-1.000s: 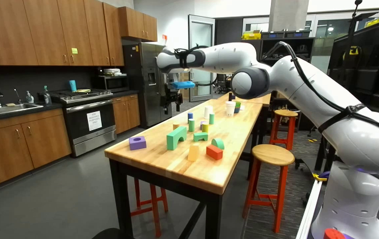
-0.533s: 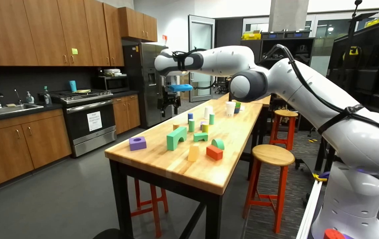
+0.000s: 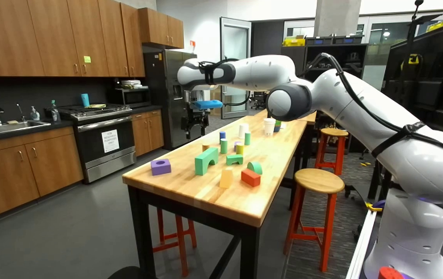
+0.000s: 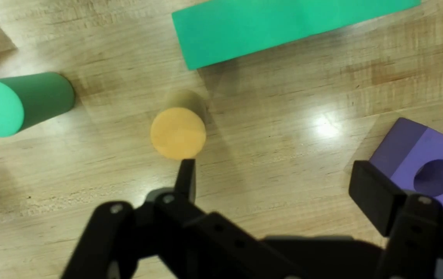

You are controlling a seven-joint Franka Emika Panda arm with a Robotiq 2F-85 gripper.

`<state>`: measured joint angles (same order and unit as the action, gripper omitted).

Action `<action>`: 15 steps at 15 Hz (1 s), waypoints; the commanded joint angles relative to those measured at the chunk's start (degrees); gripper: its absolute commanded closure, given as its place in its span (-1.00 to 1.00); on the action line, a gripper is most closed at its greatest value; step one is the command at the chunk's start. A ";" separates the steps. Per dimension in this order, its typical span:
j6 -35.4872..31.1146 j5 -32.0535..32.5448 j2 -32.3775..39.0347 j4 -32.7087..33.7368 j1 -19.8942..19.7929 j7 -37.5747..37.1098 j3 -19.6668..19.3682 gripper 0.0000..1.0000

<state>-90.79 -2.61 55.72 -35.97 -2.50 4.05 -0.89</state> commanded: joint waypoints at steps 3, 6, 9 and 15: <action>0.66 -0.35 1.33 2.28 0.13 -0.98 0.13 -1.00; 0.62 -0.03 1.39 2.23 0.64 -0.84 0.07 -1.00; 0.59 -0.14 1.40 2.23 1.26 -1.19 0.16 -1.00; 0.92 -0.01 1.69 2.37 1.05 -1.85 -0.43 -1.00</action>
<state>-90.79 -2.61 56.40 -35.77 -0.81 3.08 -0.95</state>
